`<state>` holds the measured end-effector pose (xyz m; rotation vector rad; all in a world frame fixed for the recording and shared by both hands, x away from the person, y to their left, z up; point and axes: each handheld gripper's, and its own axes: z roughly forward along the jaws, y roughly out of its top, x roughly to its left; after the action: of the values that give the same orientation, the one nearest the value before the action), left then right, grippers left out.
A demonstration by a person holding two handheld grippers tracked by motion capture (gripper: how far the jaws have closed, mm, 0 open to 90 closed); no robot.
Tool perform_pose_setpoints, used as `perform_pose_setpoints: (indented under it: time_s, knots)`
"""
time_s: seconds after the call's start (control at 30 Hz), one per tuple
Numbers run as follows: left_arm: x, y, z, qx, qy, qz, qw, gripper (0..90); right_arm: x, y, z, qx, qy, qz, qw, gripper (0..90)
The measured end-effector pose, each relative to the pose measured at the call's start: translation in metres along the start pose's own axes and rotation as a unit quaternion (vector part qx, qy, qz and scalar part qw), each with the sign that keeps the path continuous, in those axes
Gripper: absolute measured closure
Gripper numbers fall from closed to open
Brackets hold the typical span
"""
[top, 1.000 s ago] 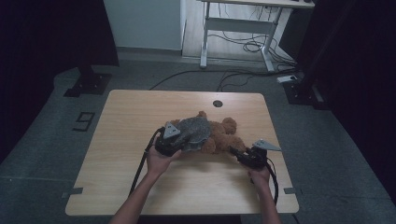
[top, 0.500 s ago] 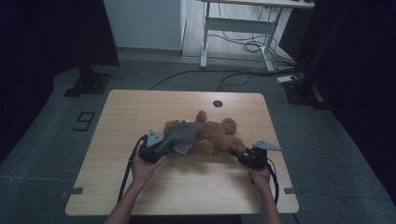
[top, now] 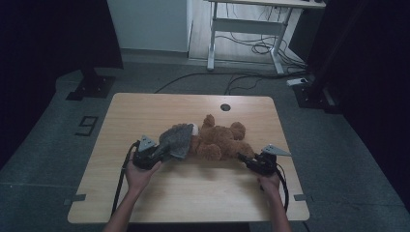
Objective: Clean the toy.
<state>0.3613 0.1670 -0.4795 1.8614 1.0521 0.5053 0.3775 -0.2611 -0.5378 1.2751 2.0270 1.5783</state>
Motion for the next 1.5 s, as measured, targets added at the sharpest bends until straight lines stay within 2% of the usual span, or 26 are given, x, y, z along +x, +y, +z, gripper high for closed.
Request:
perform_pose_setpoints:
  time_s: [0.03,0.07,0.1,0.17,0.2,0.27,0.3,0.33,0.37,0.4,0.47,0.5,0.6,0.63,0.77,0.9,1.13,1.27,1.5]
  knots:
    - [0.0,0.0,0.0,0.0,0.0,0.0,1.0,74.7,0.0,0.0,0.0,0.0,0.0,0.0,1.0,57.6]
    - [-0.01,0.012,-0.001,-0.01,-0.011,0.009,0.9998,74.7,0.0,0.0,0.0,0.0,0.0,0.0,1.0,57.6]
    - [-0.01,0.012,-0.001,-0.01,-0.011,0.009,0.9998,74.7,0.0,0.0,0.0,0.0,0.0,0.0,1.0,57.6]
    - [-0.027,0.032,0.005,-0.024,-0.03,0.02,0.9991,74.7,0.001,0.0,0.0,0.0,-0.001,-0.001,1.0,57.6]
    - [-0.027,0.032,0.005,-0.024,-0.03,0.02,0.9991,74.7,0.001,0.0,0.0,0.0,-0.001,-0.001,1.0,57.6]
    - [-0.039,0.043,0.012,-0.028,-0.045,0.028,0.9982,74.6,0.001,0.0,0.0,0.0,-0.001,-0.001,1.0,57.7]
    - [-0.054,0.053,0.023,-0.028,-0.055,0.04,0.9973,74.7,0.001,0.0,0.0,0.0,-0.001,-0.001,1.0,57.6]
    - [-0.061,0.056,0.029,-0.025,-0.059,0.046,0.9969,74.7,0.001,0.0,-0.001,0.0,-0.001,-0.001,1.0,57.7]
    - [-0.061,0.056,0.029,-0.025,-0.059,0.046,0.9969,74.7,0.001,0.0,-0.001,0.0,-0.001,-0.001,1.0,57.7]
    - [-0.072,0.057,0.044,-0.008,-0.058,0.06,0.9964,74.6,0.001,0.0,-0.001,0.001,0.0,-0.002,1.0,57.6]
    - [-0.077,0.053,0.058,0.016,-0.051,0.07,0.9961,74.6,0.001,0.0,-0.001,0.001,0.0,-0.003,1.0,57.6]
    - [-0.077,0.049,0.064,0.027,-0.044,0.073,0.996,74.5,0.0,0.0,-0.001,0.001,0.0,-0.003,1.0,57.6]
    - [-0.073,0.04,0.071,0.033,-0.035,0.066,0.9966,74.6,0.0,0.0,-0.002,0.002,0.0,-0.004,1.0,57.6]
    - [-0.066,0.034,0.07,0.029,-0.035,0.056,0.9974,74.7,0.001,0.0,-0.002,0.004,0.001,-0.008,1.0,57.6]
    - [-0.064,0.029,0.059,0.028,-0.019,0.076,0.9965,75.0,0.001,0.0,-0.001,0.006,0.004,-0.01,0.9999,57.6]
    - [-0.061,0.026,0.052,0.026,-0.015,0.08,0.9963,74.9,0.001,0.0,-0.002,0.007,0.005,-0.011,0.9999,57.6]
    - [-0.045,0.018,0.037,0.017,-0.01,0.062,0.9979,74.5,0.0,-0.001,-0.002,0.008,0.008,-0.008,0.9999,57.6]
    - [-0.042,0.016,0.034,0.017,-0.002,0.061,0.998,74.6,0.0,-0.001,-0.002,0.008,0.009,-0.007,0.9999,57.6]
    - [-0.035,0.011,0.03,0.02,-0.001,0.053,0.9984,74.7,-0.001,-0.002,0.0,0.012,0.016,0.001,0.9998,57.6]
